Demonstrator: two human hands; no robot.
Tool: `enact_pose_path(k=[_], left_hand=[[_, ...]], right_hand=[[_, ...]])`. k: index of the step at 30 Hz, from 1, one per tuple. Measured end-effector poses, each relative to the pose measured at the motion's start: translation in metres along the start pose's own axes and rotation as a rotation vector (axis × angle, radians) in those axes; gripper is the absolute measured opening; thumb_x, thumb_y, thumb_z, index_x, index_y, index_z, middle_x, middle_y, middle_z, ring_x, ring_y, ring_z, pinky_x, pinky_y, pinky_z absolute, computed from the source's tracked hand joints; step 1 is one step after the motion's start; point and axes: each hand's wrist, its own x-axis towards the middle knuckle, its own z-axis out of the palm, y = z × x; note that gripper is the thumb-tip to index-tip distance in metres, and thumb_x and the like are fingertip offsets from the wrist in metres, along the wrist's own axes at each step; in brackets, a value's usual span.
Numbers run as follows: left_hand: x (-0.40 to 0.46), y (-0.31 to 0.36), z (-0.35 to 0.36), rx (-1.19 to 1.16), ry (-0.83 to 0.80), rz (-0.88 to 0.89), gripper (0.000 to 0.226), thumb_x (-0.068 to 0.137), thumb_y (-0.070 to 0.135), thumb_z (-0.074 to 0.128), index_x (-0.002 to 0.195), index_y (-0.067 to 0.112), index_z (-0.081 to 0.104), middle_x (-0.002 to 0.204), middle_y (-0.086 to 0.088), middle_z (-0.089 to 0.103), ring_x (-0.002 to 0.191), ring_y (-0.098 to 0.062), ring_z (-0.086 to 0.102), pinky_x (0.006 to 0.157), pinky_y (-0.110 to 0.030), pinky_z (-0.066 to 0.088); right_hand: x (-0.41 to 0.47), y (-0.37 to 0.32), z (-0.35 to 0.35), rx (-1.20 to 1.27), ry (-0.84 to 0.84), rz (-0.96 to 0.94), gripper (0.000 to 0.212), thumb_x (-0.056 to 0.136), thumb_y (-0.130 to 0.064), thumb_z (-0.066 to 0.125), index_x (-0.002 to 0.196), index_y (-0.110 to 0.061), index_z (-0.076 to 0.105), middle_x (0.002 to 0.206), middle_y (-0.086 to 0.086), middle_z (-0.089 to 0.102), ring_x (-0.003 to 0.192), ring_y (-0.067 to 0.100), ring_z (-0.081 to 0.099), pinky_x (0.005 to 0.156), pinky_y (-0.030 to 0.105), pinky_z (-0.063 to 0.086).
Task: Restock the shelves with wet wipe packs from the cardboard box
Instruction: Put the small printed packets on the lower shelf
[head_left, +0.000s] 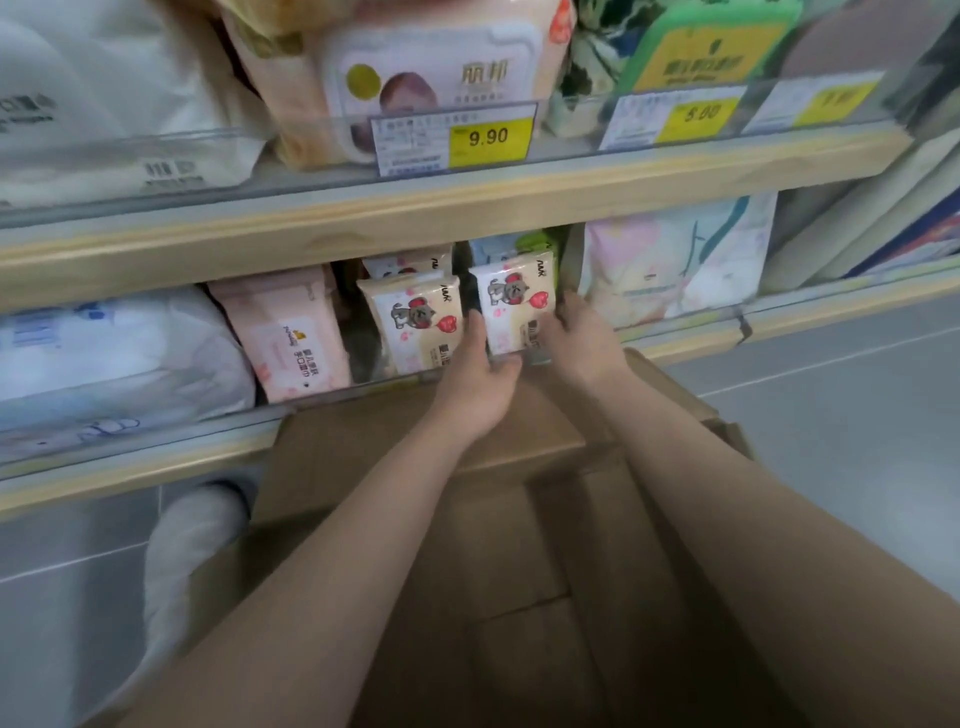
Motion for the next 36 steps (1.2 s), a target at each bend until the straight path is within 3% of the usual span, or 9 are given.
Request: enact_pose_path(k=[5,10,15,18,23,27,29,32,36], left_hand=[[0.023,0.012,0.005,0.134,0.052,0.008,0.067,0.095,0.021,0.043,0.150,0.025,0.005,0.141,-0.004,0.046,0.122,-0.026,0.048,0.100,-0.034,0.040],[0.036,0.015,0.006,0.261,0.133,0.062,0.063,0.096,0.015,0.042,0.150,0.023,0.011,0.138,-0.006,0.049,0.119,-0.024,0.051,0.086,-0.027,0.039],[0.035,0.014,0.016,0.195,0.311,0.077,0.052,0.094,0.008,0.044,0.141,0.010,0.022,0.139,-0.009,0.042,0.121,-0.022,0.048,0.091,-0.029,0.042],[0.046,0.019,0.017,0.064,0.290,-0.015,0.047,0.094,0.006,0.040,0.138,0.008,0.024,0.128,-0.008,0.051,0.101,-0.018,0.051,0.080,-0.024,0.037],[0.052,0.012,0.023,0.053,0.361,0.023,0.047,0.094,0.005,0.042,0.139,0.011,0.030,0.130,-0.005,0.051,0.116,-0.020,0.051,0.083,-0.022,0.038],[0.054,0.004,0.021,0.137,0.449,0.149,0.040,0.096,0.006,0.042,0.135,0.010,0.040,0.129,-0.008,0.054,0.117,-0.020,0.052,0.085,-0.019,0.038],[0.055,0.003,0.022,0.143,0.464,0.148,0.043,0.096,0.006,0.041,0.138,0.012,0.037,0.132,-0.008,0.053,0.118,-0.020,0.051,0.085,-0.016,0.036],[0.053,0.008,0.023,0.146,0.407,0.101,0.047,0.098,0.008,0.039,0.144,0.015,0.029,0.132,-0.008,0.052,0.114,-0.020,0.052,0.071,-0.008,0.027],[0.043,0.014,0.023,0.089,0.340,0.015,0.058,0.098,0.011,0.036,0.150,0.018,0.011,0.139,-0.004,0.046,0.118,-0.020,0.049,0.081,-0.017,0.031]], right_hand=[[0.014,0.001,0.002,0.092,-0.083,0.067,0.031,0.088,-0.013,0.048,0.118,-0.006,0.052,0.115,0.013,0.064,0.106,0.031,0.060,0.092,0.042,0.048],[0.015,0.011,0.007,0.200,0.004,-0.012,0.032,0.088,-0.009,0.047,0.119,-0.009,0.055,0.114,0.008,0.066,0.103,0.026,0.063,0.089,0.044,0.051],[0.015,0.011,0.009,0.301,-0.024,-0.055,0.041,0.085,-0.007,0.045,0.125,-0.015,0.051,0.115,0.007,0.066,0.101,0.027,0.063,0.087,0.049,0.053],[0.022,0.006,0.004,0.313,-0.080,-0.035,0.042,0.086,0.003,0.040,0.124,-0.013,0.052,0.109,0.011,0.067,0.090,0.030,0.067,0.078,0.048,0.056],[0.029,0.011,0.009,0.424,-0.105,-0.030,0.042,0.091,0.004,0.037,0.124,-0.015,0.053,0.103,0.009,0.068,0.068,0.018,0.062,0.050,0.023,0.051],[0.027,0.017,0.015,0.460,-0.049,-0.079,0.038,0.096,0.000,0.037,0.129,-0.014,0.051,0.097,0.007,0.067,0.057,0.008,0.059,0.042,0.018,0.042],[0.029,0.016,0.018,0.371,-0.021,-0.092,0.036,0.097,-0.006,0.037,0.130,-0.015,0.050,0.105,0.008,0.067,0.073,0.016,0.065,0.049,0.024,0.049],[0.027,0.008,0.017,0.186,0.041,-0.094,0.033,0.097,-0.011,0.039,0.127,-0.010,0.052,0.117,0.013,0.063,0.105,0.031,0.059,0.082,0.036,0.051],[0.013,0.006,0.013,0.125,0.049,-0.099,0.029,0.097,-0.011,0.041,0.122,-0.004,0.053,0.115,0.017,0.063,0.105,0.033,0.057,0.076,0.026,0.038]])
